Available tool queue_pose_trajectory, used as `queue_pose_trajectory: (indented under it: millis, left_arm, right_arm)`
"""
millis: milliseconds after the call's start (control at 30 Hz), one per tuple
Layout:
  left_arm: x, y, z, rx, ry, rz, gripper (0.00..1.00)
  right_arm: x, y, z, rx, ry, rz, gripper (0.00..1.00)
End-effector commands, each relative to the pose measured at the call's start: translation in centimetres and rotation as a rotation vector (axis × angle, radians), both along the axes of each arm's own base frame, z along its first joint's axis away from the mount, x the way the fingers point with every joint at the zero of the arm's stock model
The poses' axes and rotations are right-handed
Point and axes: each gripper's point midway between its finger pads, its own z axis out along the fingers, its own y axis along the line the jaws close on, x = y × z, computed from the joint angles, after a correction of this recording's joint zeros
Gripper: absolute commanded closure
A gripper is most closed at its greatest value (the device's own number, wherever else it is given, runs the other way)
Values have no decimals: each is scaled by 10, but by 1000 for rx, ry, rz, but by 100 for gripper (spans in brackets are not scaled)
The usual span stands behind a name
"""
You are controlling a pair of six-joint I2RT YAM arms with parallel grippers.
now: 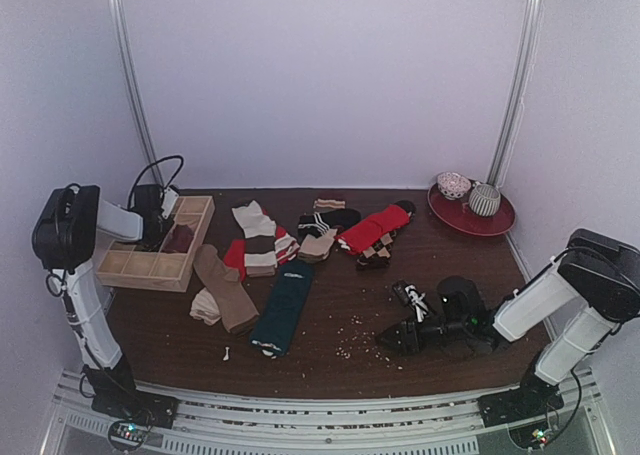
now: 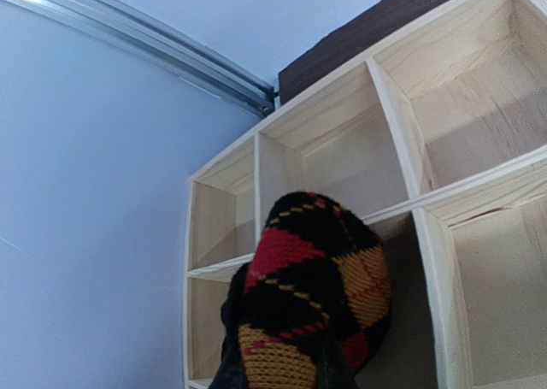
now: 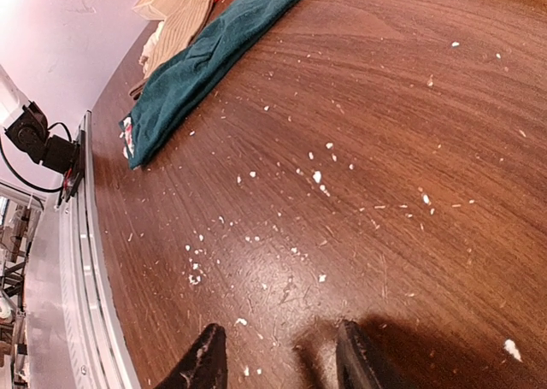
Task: Roll the socks
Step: Place a pair of socks in the storage box.
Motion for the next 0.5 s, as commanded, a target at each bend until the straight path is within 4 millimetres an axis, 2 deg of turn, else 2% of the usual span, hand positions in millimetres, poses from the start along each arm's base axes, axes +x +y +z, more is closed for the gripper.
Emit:
queue_pose_trajectory:
  millis: [0, 167, 467]
  left_arm:
    - [8, -7, -25, -60, 99, -63, 100]
    - [6, -11, -50, -148, 221, -103, 100]
    - [-6, -19, -70, -344, 393, -246, 100]
  right_arm:
    - [-11, -9, -14, -35, 60, 2, 55]
    - [-13, -13, -13, -37, 57, -1, 55]
    - [-16, -15, -16, -52, 66, 4, 56]
